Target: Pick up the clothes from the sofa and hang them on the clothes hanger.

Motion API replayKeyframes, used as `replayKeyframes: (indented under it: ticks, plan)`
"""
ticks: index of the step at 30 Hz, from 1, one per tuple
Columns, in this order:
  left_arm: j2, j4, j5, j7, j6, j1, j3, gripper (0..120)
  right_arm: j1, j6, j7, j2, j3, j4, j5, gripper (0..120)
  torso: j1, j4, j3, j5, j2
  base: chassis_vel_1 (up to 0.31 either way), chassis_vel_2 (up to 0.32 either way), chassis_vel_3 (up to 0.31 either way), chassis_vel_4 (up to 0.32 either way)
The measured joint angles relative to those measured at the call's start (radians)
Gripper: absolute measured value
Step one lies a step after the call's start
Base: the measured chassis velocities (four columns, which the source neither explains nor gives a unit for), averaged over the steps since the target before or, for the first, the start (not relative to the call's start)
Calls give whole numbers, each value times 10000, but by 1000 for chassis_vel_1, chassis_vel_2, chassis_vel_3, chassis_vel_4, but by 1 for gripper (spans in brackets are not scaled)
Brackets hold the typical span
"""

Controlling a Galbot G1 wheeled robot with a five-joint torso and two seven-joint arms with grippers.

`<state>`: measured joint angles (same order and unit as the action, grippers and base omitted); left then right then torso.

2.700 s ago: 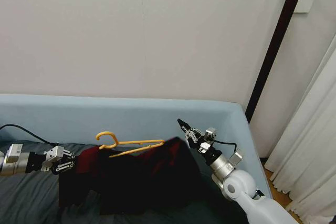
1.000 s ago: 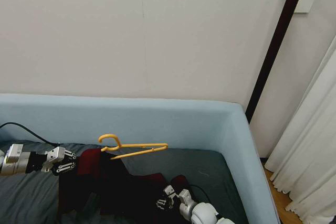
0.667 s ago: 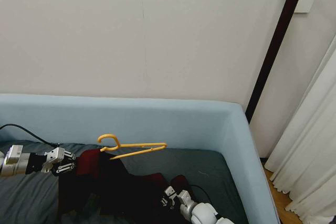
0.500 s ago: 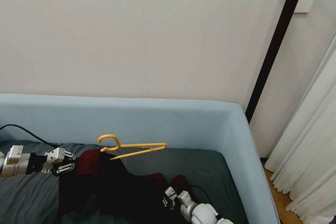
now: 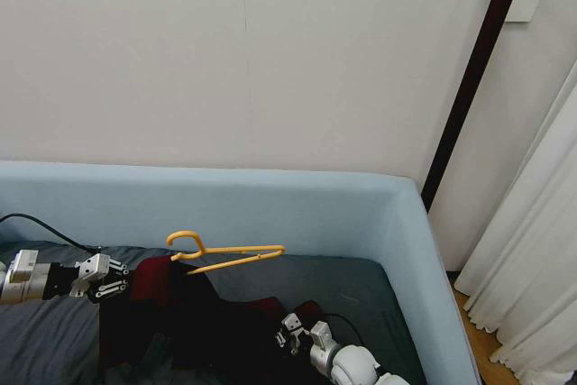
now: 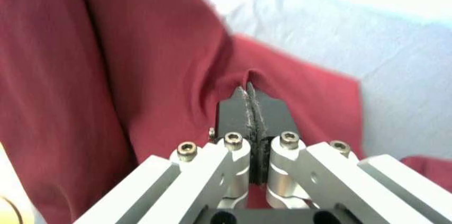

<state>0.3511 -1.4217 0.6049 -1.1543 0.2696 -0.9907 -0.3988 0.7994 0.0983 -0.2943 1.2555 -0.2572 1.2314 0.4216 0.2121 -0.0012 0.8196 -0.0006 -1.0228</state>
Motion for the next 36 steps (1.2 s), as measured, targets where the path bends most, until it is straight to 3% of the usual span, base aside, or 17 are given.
replayKeyframes:
  ticks: [17,27,36]
  plan:
    - [145,165,530,-128,234,314,187,1,347,134,-198,-1026,2324,2220,3603,0,0,0,0,-1,0,0,0,0,0]
    - [290,341,367,-508,233,482,386,1,226,-175,-15,-1032,2747,2982,4564,0,0,1,0,-1,0,0,0,0,0]
    - [747,887,-318,-643,151,1674,1392,1,397,-570,-61,-1226,2971,3708,5057,0,0,-2,0,-3,0,0,0,0,0]
